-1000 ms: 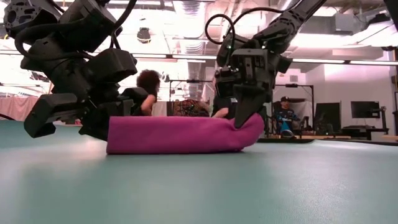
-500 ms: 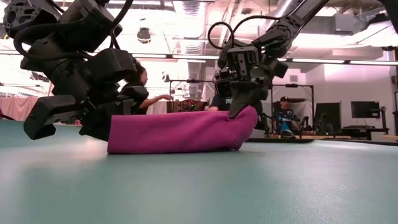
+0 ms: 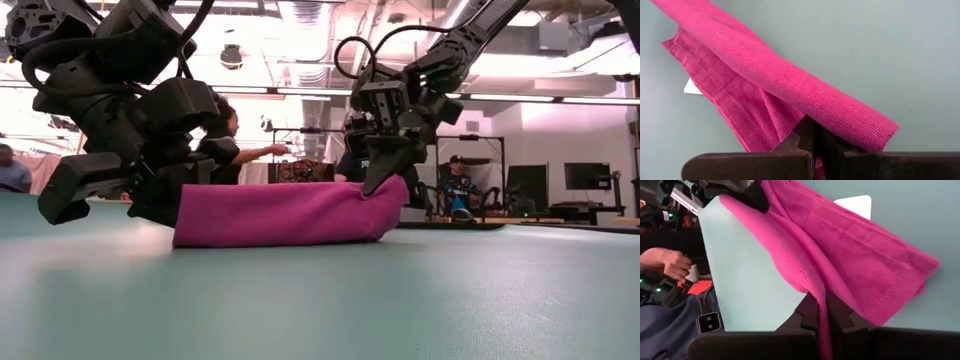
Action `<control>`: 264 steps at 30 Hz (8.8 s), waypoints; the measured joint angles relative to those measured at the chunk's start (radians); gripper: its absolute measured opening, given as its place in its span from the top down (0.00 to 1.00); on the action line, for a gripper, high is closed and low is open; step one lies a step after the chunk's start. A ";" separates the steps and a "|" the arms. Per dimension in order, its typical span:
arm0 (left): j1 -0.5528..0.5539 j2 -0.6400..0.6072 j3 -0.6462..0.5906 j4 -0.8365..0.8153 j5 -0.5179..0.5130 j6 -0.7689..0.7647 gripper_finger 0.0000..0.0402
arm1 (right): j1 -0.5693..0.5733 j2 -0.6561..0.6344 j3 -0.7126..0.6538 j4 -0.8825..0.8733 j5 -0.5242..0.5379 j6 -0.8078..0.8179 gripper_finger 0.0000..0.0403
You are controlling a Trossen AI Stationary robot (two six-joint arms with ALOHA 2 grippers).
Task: Roll towel
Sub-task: Roll the violet towel
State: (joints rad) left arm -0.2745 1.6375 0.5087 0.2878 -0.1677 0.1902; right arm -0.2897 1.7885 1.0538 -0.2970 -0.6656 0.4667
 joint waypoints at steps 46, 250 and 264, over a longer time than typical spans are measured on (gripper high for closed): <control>-0.153 -0.078 0.205 -0.329 -0.371 0.053 1.00 | 0.012 0.220 0.120 -0.047 -0.047 -0.056 0.95; -0.109 -0.063 0.108 -0.306 -0.439 -0.410 1.00 | 0.515 0.154 -0.146 1.039 1.076 -0.304 0.97; -0.110 -0.063 0.108 -0.272 -0.429 -0.420 1.00 | 0.489 0.298 -0.099 1.020 1.031 -0.229 0.98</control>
State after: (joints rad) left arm -0.3848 1.5742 0.6170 0.0159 -0.5971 -0.2295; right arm 0.1993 2.0862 0.9547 0.7235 0.3653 0.2376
